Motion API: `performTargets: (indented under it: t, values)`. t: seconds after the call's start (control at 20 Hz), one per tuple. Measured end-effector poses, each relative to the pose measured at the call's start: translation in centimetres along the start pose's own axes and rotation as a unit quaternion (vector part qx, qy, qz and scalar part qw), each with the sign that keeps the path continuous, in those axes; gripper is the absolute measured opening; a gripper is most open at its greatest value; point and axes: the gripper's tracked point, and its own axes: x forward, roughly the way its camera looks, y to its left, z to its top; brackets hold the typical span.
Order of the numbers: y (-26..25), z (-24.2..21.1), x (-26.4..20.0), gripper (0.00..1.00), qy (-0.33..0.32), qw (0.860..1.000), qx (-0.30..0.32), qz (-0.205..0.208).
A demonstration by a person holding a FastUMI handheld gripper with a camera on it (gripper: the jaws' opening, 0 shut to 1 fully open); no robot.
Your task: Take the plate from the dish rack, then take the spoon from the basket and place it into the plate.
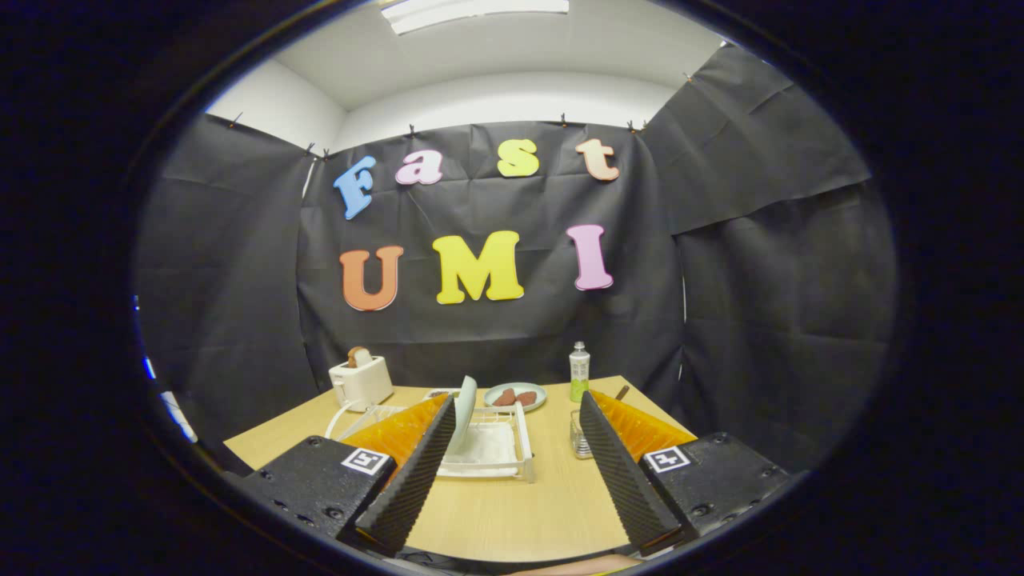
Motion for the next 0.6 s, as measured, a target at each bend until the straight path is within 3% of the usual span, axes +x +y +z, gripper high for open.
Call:
performTargets:
  t: [0.3, 0.6]
  values:
    - [1.7, 2.6, 4.6, 1.0, 0.051, 0.999, -0.01, -0.014]
    - [4.0, 2.9, 12.9, 1.0, 0.193, 0.98, -0.047, -0.017]
